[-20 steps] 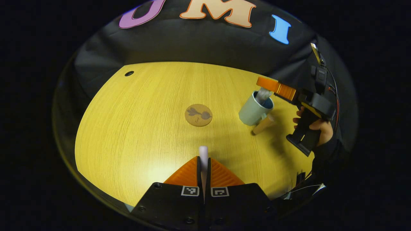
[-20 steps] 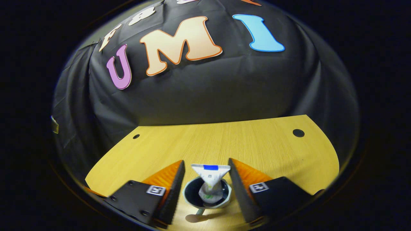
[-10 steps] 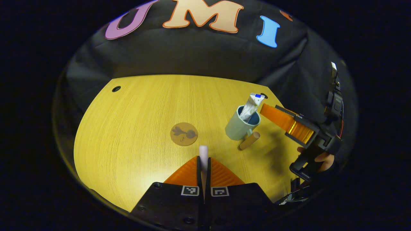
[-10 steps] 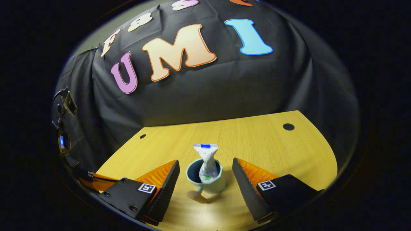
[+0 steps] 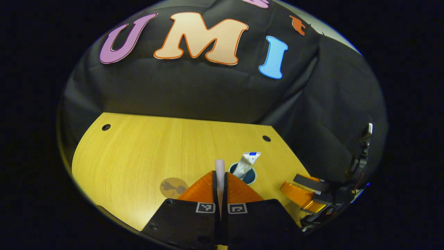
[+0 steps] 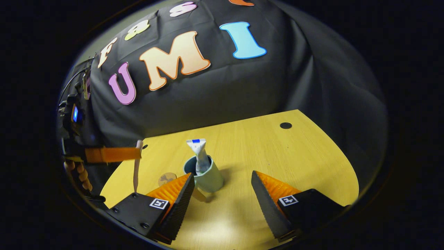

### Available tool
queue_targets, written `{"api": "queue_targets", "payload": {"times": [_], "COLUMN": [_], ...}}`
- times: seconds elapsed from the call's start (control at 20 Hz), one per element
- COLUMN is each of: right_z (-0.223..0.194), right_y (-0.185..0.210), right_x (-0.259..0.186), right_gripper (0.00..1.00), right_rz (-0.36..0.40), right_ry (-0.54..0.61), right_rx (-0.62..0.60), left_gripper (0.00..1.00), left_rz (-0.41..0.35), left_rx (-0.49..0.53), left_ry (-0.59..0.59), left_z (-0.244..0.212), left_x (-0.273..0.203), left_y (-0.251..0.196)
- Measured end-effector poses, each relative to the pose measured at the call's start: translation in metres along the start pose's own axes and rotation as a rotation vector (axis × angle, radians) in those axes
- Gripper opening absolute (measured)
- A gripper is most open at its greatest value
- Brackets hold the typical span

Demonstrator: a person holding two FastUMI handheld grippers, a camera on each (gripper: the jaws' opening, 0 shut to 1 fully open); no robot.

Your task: Put the toothbrush and toothpaste on the desktop into the cup, then pick up the cup and place it on the coaster on the desktop.

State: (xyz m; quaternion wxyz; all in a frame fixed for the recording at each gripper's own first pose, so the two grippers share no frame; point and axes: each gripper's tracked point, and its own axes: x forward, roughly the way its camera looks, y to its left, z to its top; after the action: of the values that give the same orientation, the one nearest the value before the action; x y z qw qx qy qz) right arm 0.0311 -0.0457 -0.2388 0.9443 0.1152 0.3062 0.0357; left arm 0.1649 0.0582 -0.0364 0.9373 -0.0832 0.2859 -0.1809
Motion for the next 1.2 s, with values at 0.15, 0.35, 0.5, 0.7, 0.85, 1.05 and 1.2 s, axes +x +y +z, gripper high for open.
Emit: {"api": "queue_targets", "payload": {"times": [0.15, 0.35, 0.5, 0.7, 0.85, 1.05, 1.2], "right_z": [-0.004, -0.008, -0.014, -0.016, -0.017, -0.024, -0.030], "right_y": [-0.015, -0.028, -0.035, -0.043, -0.048, -0.051, -0.053], "right_x": [-0.012, -0.024, -0.030, -0.036, -0.039, -0.039, -0.040], "right_gripper": [0.99, 0.99, 0.99, 0.99, 0.99, 0.99, 0.95], "right_rz": [-0.033, -0.062, -0.075, -0.088, -0.097, -0.100, -0.096], "right_ry": [0.000, 0.000, 0.006, 0.011, 0.013, 0.030, 0.053], "right_rx": [0.017, 0.031, 0.038, 0.039, 0.038, 0.032, 0.026], "left_gripper": [0.00, 0.00, 0.00, 0.00, 0.00, 0.00, 0.00], "left_rz": [-0.040, -0.084, -0.102, -0.107, -0.121, -0.114, -0.099], "left_rx": [-0.013, -0.059, -0.041, 0.001, -0.004, -0.020, 0.003], "left_ry": [-0.069, -0.183, -0.268, -0.342, -0.342, -0.366, -0.375], "left_z": [0.015, 0.040, 0.060, 0.080, 0.078, 0.071, 0.063], "left_x": [0.018, 0.037, 0.048, 0.061, 0.071, 0.079, 0.084], "left_y": [-0.012, -0.028, -0.036, -0.048, -0.056, -0.057, -0.055]}}
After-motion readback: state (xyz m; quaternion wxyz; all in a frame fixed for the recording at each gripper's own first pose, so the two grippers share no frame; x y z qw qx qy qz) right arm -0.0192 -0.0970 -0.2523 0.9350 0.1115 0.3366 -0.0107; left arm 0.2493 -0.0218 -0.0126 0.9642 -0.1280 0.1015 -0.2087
